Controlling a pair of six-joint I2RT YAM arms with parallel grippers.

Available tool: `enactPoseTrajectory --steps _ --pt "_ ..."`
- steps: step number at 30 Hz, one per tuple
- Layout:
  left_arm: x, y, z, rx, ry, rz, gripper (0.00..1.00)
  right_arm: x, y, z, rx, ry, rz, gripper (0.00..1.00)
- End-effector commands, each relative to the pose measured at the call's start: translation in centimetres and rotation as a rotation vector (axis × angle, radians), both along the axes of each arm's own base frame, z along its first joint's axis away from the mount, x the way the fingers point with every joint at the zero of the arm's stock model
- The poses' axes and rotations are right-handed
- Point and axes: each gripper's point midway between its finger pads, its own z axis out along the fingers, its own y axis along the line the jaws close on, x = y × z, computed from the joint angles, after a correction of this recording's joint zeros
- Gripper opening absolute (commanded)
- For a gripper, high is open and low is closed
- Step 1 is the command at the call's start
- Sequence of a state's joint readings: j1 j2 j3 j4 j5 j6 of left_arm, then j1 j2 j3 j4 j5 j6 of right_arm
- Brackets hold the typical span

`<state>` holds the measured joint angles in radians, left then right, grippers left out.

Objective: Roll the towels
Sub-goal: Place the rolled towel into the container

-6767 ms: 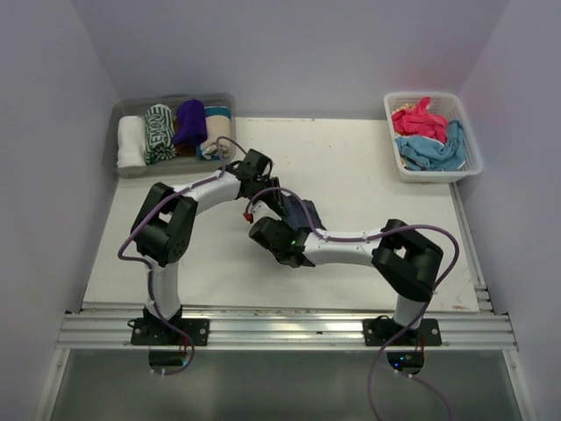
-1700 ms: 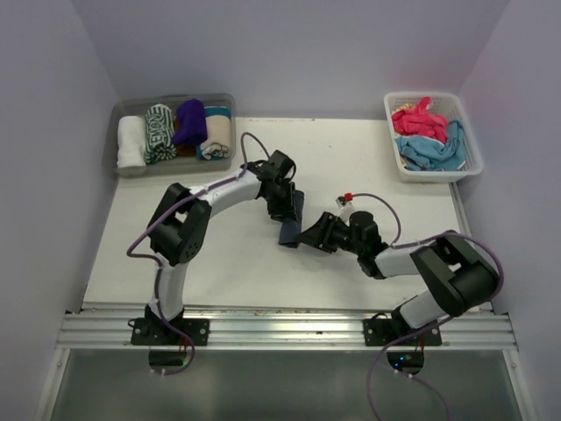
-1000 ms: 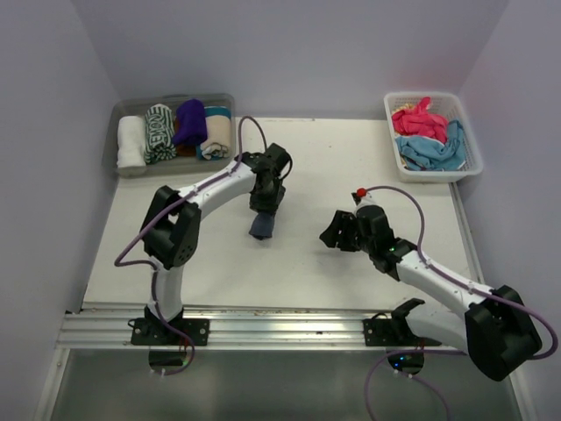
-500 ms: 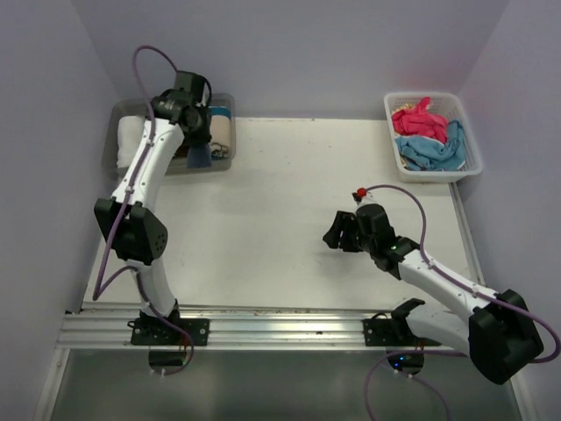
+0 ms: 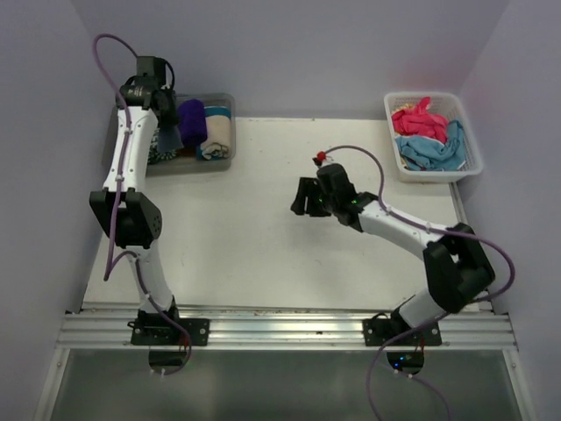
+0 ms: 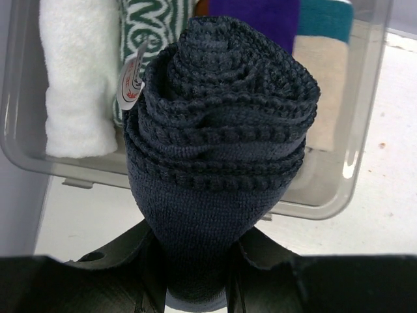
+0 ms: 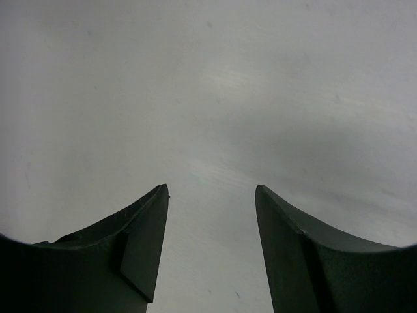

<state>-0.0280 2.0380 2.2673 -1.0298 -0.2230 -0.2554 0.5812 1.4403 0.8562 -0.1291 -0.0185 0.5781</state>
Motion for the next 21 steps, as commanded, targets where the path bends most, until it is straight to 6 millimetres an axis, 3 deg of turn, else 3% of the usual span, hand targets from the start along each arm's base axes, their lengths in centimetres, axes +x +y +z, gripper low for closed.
enactPoseTrajectory --steps 1,2,3,4,5,6,7,8,9,15,21 --pt "1.2 1.5 1.1 0.029 -0.064 -0.007 0.21 4.7 6.5 4.1 0.058 -0.116 0.092 0.60" --pt "1.2 3.2 1.0 0.026 -0.062 0.027 0.21 6.7 8.9 6.7 0.104 -0.164 0.110 0.61" --pt "0.9 3.6 0.6 -0.002 -0.058 0.034 0.20 11.2 13.2 7.3 0.158 -0.166 0.118 0.61" --pt "0.9 3.6 1.5 -0.001 -0.082 0.034 0.20 11.3 13.2 7.3 0.159 -0.166 0.118 0.61" --pt "0.6 3.5 0.8 -0.010 -0.070 0.033 0.20 12.5 14.3 4.3 0.141 -0.116 0.112 0.62" --pt "0.4 3.5 1.0 -0.014 -0.078 0.033 0.21 14.5 15.9 6.9 0.181 -0.161 0.109 0.62" --pt "0.1 3.5 1.3 -0.024 -0.091 0.036 0.21 15.4 16.6 7.0 0.191 -0.158 0.104 0.62" --pt "0.0 3.3 1.5 -0.037 -0.097 0.031 0.21 16.4 17.5 3.8 0.173 -0.112 0.098 0.62" --pt "-0.2 3.3 1.6 -0.038 -0.097 0.031 0.21 17.9 19.0 6.4 0.239 -0.153 0.089 0.62" --pt "-0.9 2.8 2.2 -0.060 -0.105 0.018 0.21 21.9 24.1 4.2 0.364 -0.147 0.053 0.63" --pt "-1.3 2.6 2.4 -0.073 -0.106 0.007 0.21 22.6 26.1 2.3 0.399 -0.131 0.053 0.61"
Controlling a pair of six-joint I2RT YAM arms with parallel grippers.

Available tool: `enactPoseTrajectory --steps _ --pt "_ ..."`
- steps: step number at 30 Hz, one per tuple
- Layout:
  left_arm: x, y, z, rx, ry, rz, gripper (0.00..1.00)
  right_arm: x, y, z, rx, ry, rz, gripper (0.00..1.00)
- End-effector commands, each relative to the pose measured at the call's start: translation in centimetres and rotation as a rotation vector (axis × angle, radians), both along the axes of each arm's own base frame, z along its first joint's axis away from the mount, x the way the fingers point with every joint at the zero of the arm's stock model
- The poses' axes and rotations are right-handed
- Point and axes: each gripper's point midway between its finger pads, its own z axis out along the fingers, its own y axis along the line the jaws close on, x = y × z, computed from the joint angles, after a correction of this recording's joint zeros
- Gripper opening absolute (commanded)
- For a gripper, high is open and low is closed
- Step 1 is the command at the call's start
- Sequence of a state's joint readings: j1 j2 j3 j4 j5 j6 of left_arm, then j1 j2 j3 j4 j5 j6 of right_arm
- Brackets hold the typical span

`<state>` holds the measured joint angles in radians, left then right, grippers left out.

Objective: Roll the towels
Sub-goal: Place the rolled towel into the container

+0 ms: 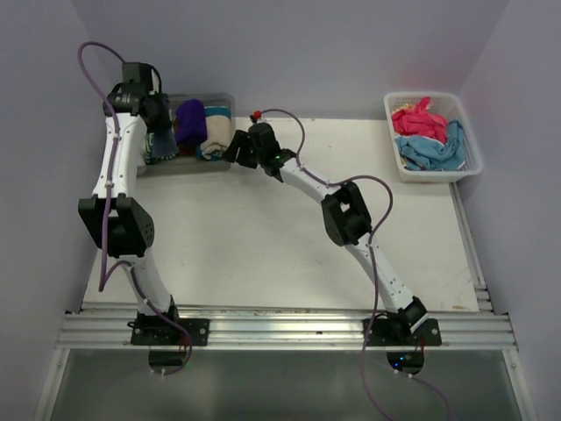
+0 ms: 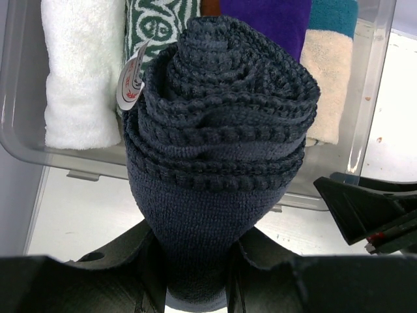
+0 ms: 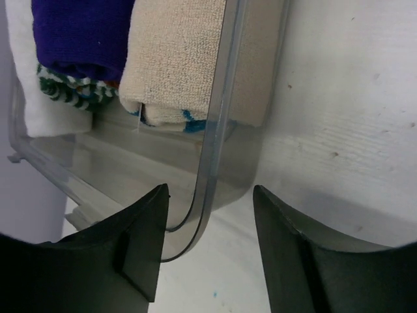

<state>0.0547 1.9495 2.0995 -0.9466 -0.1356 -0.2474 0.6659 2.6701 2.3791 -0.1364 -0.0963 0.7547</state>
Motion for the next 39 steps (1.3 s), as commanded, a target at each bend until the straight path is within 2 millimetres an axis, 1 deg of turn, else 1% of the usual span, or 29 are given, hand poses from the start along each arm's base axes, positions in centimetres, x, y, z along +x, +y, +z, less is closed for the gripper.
enactPoseTrajectory --steps 1,2,3,4,5,6,7,9,10,11,13,16,17,18,19,20,21,22,23,24,26,29,31,32,34,35,36,38,39 --pt "0.0 -0.2 3.4 -0.016 -0.104 -0.009 0.21 -0.2 1.5 3.6 0.091 -0.017 0.003 0.55" --pt "-0.1 -0.2 3.3 -0.017 -0.102 -0.010 0.21 -0.3 1.4 3.5 0.092 -0.014 0.000 0.51" --pt "-0.1 -0.2 3.6 -0.018 -0.110 -0.009 0.21 -0.8 1.3 2.7 0.089 -0.006 0.000 0.45" --pt "-0.1 -0.2 3.5 -0.020 -0.111 -0.007 0.21 -0.9 1.2 2.7 0.093 -0.006 -0.003 0.32" --pt "-0.2 -0.3 3.5 -0.023 -0.111 -0.011 0.21 -1.1 1.0 4.0 0.104 -0.018 -0.003 0.26" --pt "-0.1 -0.3 3.4 -0.027 -0.113 -0.010 0.21 -1.4 0.8 3.3 0.097 -0.007 -0.001 0.20" --pt "-0.2 -0.4 3.3 -0.027 -0.111 -0.012 0.21 -1.6 0.7 4.3 0.102 -0.016 0.004 0.11" --pt "-0.2 -0.3 3.2 -0.026 -0.108 -0.009 0.21 -2.0 0.3 3.9 0.089 -0.009 0.011 0.05" --pt "-0.2 -0.3 3.2 -0.024 -0.107 -0.006 0.21 -2.4 0.3 4.1 0.088 -0.008 0.023 0.03" --pt "-0.2 -0.3 3.2 -0.022 -0.106 -0.008 0.21 -2.6 0.2 4.8 0.090 -0.014 0.029 0.00" --pt "-0.2 -0.2 3.4 -0.020 -0.110 -0.008 0.21 -3.5 -0.1 4.3 0.076 0.003 0.048 0.00" --pt "-0.2 -0.2 3.2 -0.017 -0.105 -0.012 0.21 -4.8 -0.8 4.4 0.071 0.037 0.057 0.00" --pt "-0.2 -0.2 3.1 -0.017 -0.103 -0.013 0.21 -5.4 -1.2 3.7 0.062 0.064 0.058 0.00" --pt "-0.1 -0.2 2.8 -0.018 -0.094 -0.013 0.21 -5.9 -1.3 4.8 0.075 0.058 0.062 0.00" --pt "-0.2 -0.2 2.3 -0.018 -0.080 -0.014 0.21 -6.2 -1.6 5.3 0.082 0.061 0.063 0.00" --pt "-0.2 -0.2 2.1 -0.017 -0.072 -0.016 0.21 -7.2 -2.0 3.8 0.066 0.099 0.060 0.00" --pt "-0.2 -0.3 1.4 -0.022 -0.053 -0.019 0.21 -7.7 -2.1 5.2 0.080 0.084 0.063 0.00" --pt "-0.2 -0.4 1.0 -0.021 -0.042 -0.029 0.21 -8.0 -2.1 5.5 0.086 0.070 0.062 0.00" --pt "-0.2 -0.5 0.6 -0.024 -0.030 -0.033 0.21 -8.4 -2.4 4.7 0.079 0.080 0.057 0.00" --pt "-0.2 -0.5 -0.3 -0.028 -0.001 -0.034 0.21 -8.6 -2.5 5.5 0.088 0.070 0.061 0.03" --pt "-0.1 -0.4 -1.2 -0.033 0.025 -0.022 0.20 -9.0 -2.6 5.2 0.085 0.075 0.062 0.07" --pt "0.0 -0.9 -1.7 -0.071 0.040 -0.018 0.21 -9.5 -2.5 5.1 0.075 0.074 0.068 0.08" --pt "0.1 -1.4 -2.6 -0.103 0.077 -0.025 0.21 -9.8 -2.5 4.9 0.069 0.076 0.067 0.09" --pt "0.1 -1.4 -3.5 -0.107 0.105 -0.017 0.21 -10.0 -2.6 4.5 0.060 0.081 0.068 0.09" --pt "-0.4 -1.7 -4.2 -0.137 0.138 -0.012 0.21 -10.3 -2.6 4.2 0.051 0.083 0.071 0.10" --pt "-0.7 -1.1 -4.1 -0.145 0.134 0.006 0.21 -10.5 -2.7 4.0 0.045 0.086 0.073 0.10" --pt "-0.9 -0.8 -4.8 -0.156 0.140 0.019 0.21 -10.5 -2.9 3.9 0.044 0.088 0.069 0.10" --pt "-1.3 -0.4 -4.5 -0.190 0.125 0.020 0.21 -10.8 -2.9 3.5 0.035 0.090 0.071 0.10" --pt "-1.3 -0.3 -4.8 -0.201 0.126 0.023 0.21 -10.8 -3.0 3.4 0.034 0.092 0.071 0.10"
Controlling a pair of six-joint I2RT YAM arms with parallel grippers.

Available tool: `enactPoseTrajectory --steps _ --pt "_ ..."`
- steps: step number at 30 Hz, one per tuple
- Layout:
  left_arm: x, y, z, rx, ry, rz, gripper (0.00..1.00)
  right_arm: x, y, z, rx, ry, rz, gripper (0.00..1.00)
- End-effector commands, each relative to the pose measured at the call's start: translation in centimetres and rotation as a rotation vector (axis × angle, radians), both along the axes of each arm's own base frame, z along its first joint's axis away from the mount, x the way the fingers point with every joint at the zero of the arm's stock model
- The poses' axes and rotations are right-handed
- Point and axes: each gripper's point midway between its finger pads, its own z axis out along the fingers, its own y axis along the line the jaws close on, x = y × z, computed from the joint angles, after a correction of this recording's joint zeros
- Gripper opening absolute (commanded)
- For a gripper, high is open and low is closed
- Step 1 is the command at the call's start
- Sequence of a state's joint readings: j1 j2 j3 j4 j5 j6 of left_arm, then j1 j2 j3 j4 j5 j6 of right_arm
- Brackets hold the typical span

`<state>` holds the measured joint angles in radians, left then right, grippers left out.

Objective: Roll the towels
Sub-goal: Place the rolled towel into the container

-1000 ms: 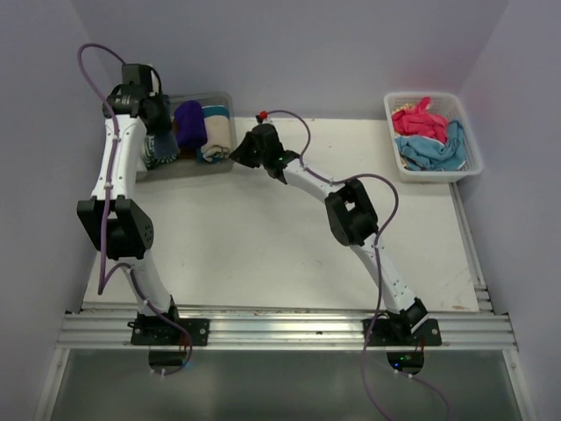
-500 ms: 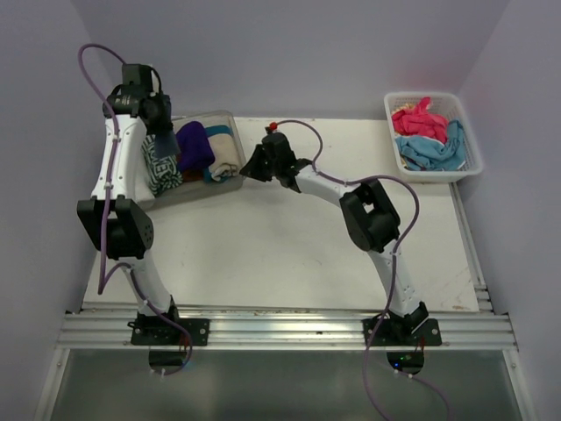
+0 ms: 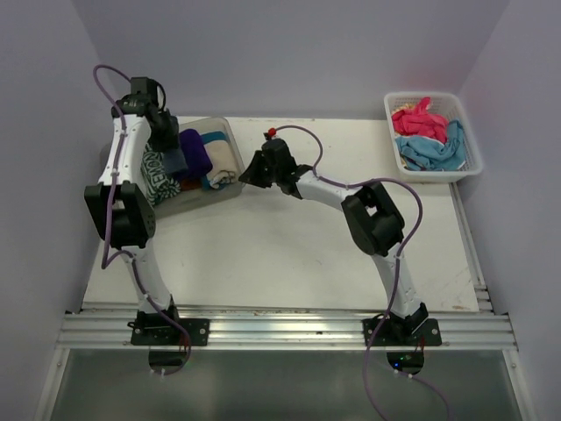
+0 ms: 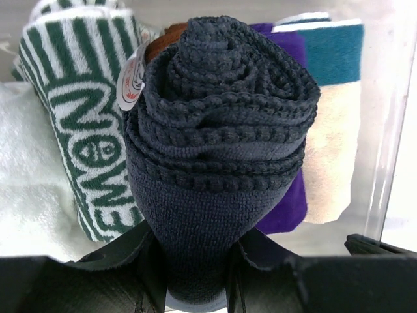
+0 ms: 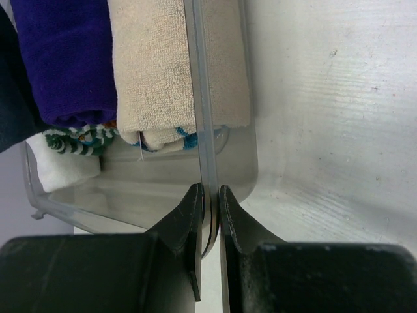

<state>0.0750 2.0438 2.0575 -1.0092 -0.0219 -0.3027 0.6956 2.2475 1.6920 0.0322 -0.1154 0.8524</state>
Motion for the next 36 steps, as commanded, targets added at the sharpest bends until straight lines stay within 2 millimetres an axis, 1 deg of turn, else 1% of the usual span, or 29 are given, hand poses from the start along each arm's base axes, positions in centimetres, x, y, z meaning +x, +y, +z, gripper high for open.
enactPoseTrajectory --steps 1,3,4,5,8,10,11,13,14,17,19,21,22,24,25,26,28,29,30,33,35,36 --pt "-0.5 1.0 1.9 -0.080 -0.054 0.040 0.21 -1.8 1.1 2.9 0.029 -0.049 0.070 0.10" --pt "-0.4 1.8 1.5 -0.101 -0.052 0.054 0.21 -1.9 0.9 2.8 0.023 -0.049 0.069 0.10" --pt "-0.3 1.6 1.4 -0.122 -0.053 0.046 0.21 -2.0 0.9 2.8 0.022 -0.051 0.072 0.10" --pt "-0.2 2.0 0.8 -0.140 -0.043 0.049 0.21 -2.0 0.9 2.7 0.018 -0.050 0.071 0.10" --pt "0.2 2.1 0.2 -0.195 -0.041 0.041 0.21 -2.2 1.0 2.4 0.010 -0.045 0.076 0.10" --pt "0.4 2.4 0.0 -0.197 -0.042 0.043 0.21 -2.2 1.0 2.2 0.005 -0.046 0.075 0.10" --pt "0.5 2.8 -0.7 -0.202 -0.030 0.051 0.21 -2.4 1.2 2.3 0.001 -0.048 0.080 0.10" --pt "0.7 3.6 -1.0 -0.193 -0.016 0.065 0.21 -2.3 1.2 2.1 -0.004 -0.046 0.078 0.10" --pt "0.9 3.7 -1.7 -0.190 0.000 0.066 0.21 -2.5 1.3 2.0 -0.007 -0.045 0.081 0.10" --pt "1.1 4.0 -2.7 -0.184 0.023 0.075 0.21 -2.7 1.6 1.9 -0.011 -0.045 0.087 0.10" --pt "1.3 3.9 -3.0 -0.173 0.025 0.077 0.21 -2.9 1.8 1.7 -0.013 -0.042 0.095 0.10" --pt "1.4 4.4 -3.3 -0.149 0.030 0.086 0.21 -3.0 1.9 1.6 -0.016 -0.040 0.098 0.10" --pt "1.6 4.3 -3.8 -0.130 0.045 0.087 0.21 -3.1 2.1 1.7 -0.015 -0.041 0.101 0.10" --pt "1.7 4.2 -4.0 -0.124 0.055 0.075 0.21 -3.3 2.2 1.6 -0.019 -0.041 0.104 0.10" --pt "1.8 3.9 -4.6 -0.126 0.070 0.071 0.22 -3.4 2.4 1.6 -0.019 -0.041 0.107 0.11" --pt "1.9 3.9 -4.8 -0.125 0.072 0.068 0.22 -3.5 2.5 1.5 -0.021 -0.039 0.111 0.10" --pt "1.9 3.8 -5.2 -0.115 0.080 0.067 0.25 -3.8 2.7 1.5 -0.022 -0.038 0.117 0.11" --pt "1.9 3.6 -5.4 -0.116 0.083 0.066 0.29 -3.8 2.7 1.4 -0.024 -0.040 0.116 0.11" --pt "2.0 3.5 -5.4 -0.116 0.082 0.066 0.39 -3.9 2.8 1.5 -0.024 -0.041 0.119 0.11" --pt "1.9 3.6 -5.0 -0.103 0.079 0.071 0.59 -4.2 3.1 1.5 -0.027 -0.044 0.126 0.11" --pt "1.7 3.8 -4.4 -0.092 0.069 0.076 0.66 -4.3 3.2 1.5 -0.026 -0.045 0.129 0.12" --pt "1.7 3.9 -4.2 -0.090 0.068 0.079 0.71 -4.4 3.2 1.5 -0.028 -0.045 0.131 0.12"
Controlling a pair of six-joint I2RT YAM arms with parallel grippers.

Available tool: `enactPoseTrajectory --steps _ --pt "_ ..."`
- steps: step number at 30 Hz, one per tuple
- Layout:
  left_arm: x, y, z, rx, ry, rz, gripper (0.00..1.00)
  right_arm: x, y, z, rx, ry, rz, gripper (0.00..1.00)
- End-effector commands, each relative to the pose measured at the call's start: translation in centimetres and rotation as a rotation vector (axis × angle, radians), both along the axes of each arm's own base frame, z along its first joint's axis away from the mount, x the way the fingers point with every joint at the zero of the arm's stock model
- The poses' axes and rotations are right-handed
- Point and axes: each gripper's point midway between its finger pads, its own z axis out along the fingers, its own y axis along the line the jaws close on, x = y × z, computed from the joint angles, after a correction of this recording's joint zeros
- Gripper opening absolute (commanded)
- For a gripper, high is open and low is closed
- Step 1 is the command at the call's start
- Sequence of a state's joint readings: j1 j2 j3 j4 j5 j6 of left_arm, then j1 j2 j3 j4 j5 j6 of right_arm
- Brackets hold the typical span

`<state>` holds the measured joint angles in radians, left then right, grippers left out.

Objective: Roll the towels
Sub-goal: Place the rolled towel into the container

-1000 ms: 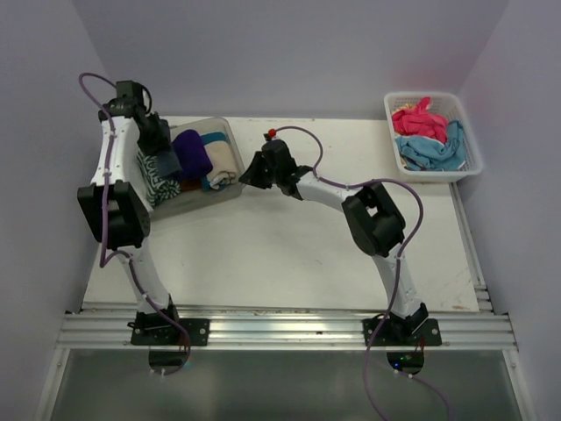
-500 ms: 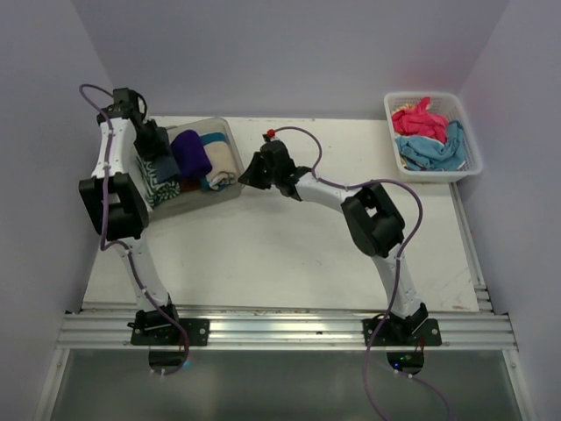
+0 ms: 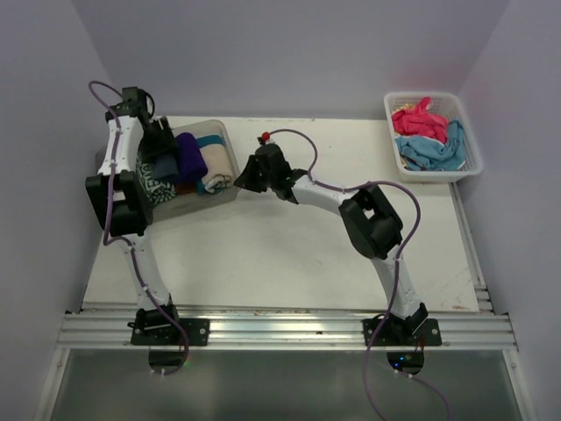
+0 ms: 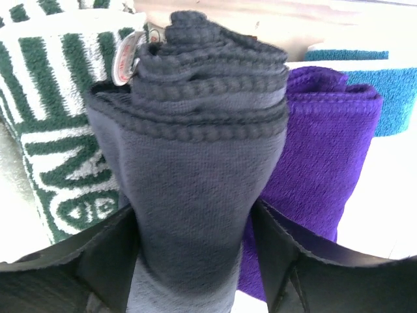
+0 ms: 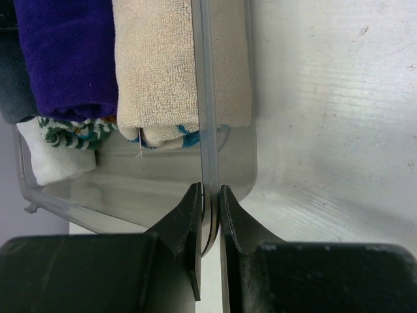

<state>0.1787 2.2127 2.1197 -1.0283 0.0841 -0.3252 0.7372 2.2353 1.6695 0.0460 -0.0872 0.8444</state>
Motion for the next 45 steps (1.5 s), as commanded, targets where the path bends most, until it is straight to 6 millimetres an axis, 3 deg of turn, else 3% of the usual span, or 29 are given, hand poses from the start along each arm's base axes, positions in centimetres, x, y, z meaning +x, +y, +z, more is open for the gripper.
enactPoseTrajectory --steps 1,6,14,18,19,21,22,24,25,27,31,33,34,35,36,37,38,40,41,43,45 --pt "0.5 0.8 2.1 0.041 -0.047 0.015 0.72 -2.8 2.0 1.5 -0.016 -0.028 0.112 0.12" --pt "0.1 0.9 4.1 0.059 -0.080 0.023 0.72 -3.1 2.2 1.6 -0.016 -0.030 0.117 0.12" --pt "-0.3 1.3 11.6 0.108 -0.236 0.050 0.86 -3.4 2.1 2.0 -0.024 -0.045 0.113 0.17" --pt "-0.8 1.1 14.0 0.112 -0.289 0.053 0.88 -3.2 1.5 3.0 -0.038 -0.078 0.094 0.56" --pt "-1.2 1.0 15.3 0.115 -0.316 0.055 0.89 -3.1 1.4 3.3 -0.046 -0.091 0.095 0.61" --pt "-1.6 0.8 15.9 0.113 -0.340 0.053 0.90 -3.2 0.7 4.0 -0.080 -0.110 0.092 0.67" --pt "-2.2 0.7 17.4 0.120 -0.379 0.051 0.90 -2.9 0.5 4.6 -0.090 -0.128 0.085 0.68" --pt "-2.8 0.3 17.5 0.119 -0.398 0.048 0.90 -2.7 -0.2 5.4 -0.119 -0.151 0.075 0.70" --pt "-3.5 0.0 18.8 0.122 -0.435 0.042 0.91 -2.4 -0.7 6.8 -0.130 -0.187 0.066 0.73" --pt "-4.0 -0.5 18.6 0.126 -0.445 0.031 0.91 -2.1 -1.5 7.8 -0.148 -0.209 0.048 0.75" --pt "-6.1 -1.7 19.4 0.156 -0.481 0.013 0.91 -0.9 -5.2 10.2 -0.217 -0.278 -0.033 0.78" --pt "-6.5 -2.7 19.7 0.163 -0.505 -0.002 0.91 -0.8 -7.8 11.5 -0.265 -0.288 -0.093 0.90" --pt "-7.2 -3.1 19.9 0.168 -0.526 -0.004 0.91 -0.5 -9.9 10.9 -0.329 -0.271 -0.139 0.93" --pt "-7.5 -3.6 19.9 0.167 -0.538 -0.016 0.91 -0.1 -12.3 12.3 -0.376 -0.304 -0.228 0.99" --pt "-7.8 -4.6 20.0 0.167 -0.551 -0.036 0.91 0.1 -14.1 12.4 -0.430 -0.313 -0.280 0.99" --pt "-8.5 -5.3 19.9 0.164 -0.572 -0.047 0.91 -0.2 -16.1 11.9 -0.495 -0.297 -0.316 0.99" --pt "-9.0 -5.7 19.5 0.166 -0.573 -0.060 0.91 0.0 -18.4 13.0 -0.549 -0.321 -0.391 0.99" --pt "-10.2 -6.8 18.4 0.167 -0.555 -0.079 0.91 -0.6 -21.1 12.7 -0.644 -0.321 -0.432 0.99" --pt "-10.6 -7.0 17.8 0.161 -0.540 -0.083 0.91 -1.0 -22.8 13.5 -0.690 -0.335 -0.475 0.99" --pt "-11.5 -7.4 16.5 0.149 -0.517 -0.091 0.91 -2.0 -24.6 12.7 -0.765 -0.329 -0.481 0.99" --pt "-12.1 -8.0 15.8 0.125 -0.517 -0.102 0.91 -3.0 -26.1 13.3 -0.787 -0.341 -0.505 0.99"
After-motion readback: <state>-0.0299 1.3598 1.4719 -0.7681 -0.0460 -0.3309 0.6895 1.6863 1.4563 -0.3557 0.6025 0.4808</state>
